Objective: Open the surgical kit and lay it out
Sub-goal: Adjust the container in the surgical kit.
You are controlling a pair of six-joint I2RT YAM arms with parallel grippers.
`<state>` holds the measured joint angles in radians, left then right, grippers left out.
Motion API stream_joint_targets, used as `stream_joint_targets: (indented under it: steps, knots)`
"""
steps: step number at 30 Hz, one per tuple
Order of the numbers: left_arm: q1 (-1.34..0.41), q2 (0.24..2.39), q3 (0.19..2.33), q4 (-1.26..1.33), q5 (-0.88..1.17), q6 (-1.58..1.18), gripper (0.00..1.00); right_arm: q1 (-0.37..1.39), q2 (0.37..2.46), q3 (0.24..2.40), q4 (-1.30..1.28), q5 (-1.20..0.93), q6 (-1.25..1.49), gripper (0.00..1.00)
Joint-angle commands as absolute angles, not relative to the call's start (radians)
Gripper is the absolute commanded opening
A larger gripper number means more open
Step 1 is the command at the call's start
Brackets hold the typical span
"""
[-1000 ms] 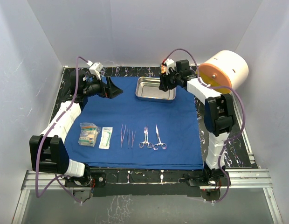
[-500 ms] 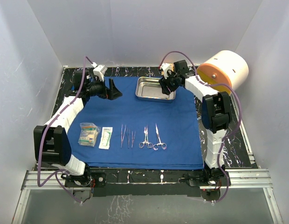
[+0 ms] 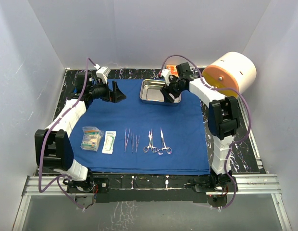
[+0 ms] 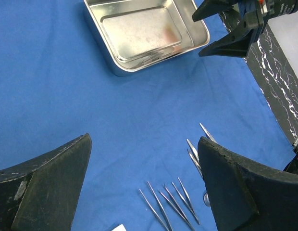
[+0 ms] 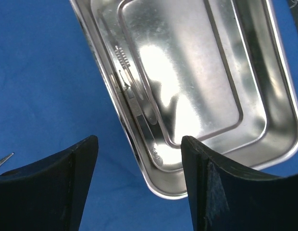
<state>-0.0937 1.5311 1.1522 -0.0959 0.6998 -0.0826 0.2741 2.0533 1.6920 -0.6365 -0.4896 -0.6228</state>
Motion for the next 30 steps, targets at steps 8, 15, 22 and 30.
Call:
stream_joint_targets:
  steps: [8, 15, 22, 30]
  knots:
    - [-0.089, 1.492, 1.166, -0.072, 0.738, -0.092, 0.90, 0.315, 2.109, 1.773, -0.694, -0.471, -0.681, 0.57]
    - [-0.089, 1.485, 1.163, -0.071, 0.736, -0.090, 0.90, 0.340, 2.160, 1.809, -0.731, -0.452, -0.716, 0.39]
    - [-0.089, 1.482, 1.161, -0.071, 0.737, -0.089, 0.91, 0.344, 2.184, 1.888, -0.798, -0.480, -0.757, 0.11]
    - [-0.088, 1.481, 1.163, -0.068, 0.737, -0.089, 0.91, 0.344, 2.169, 1.976, -0.877, -0.545, -0.770, 0.00]
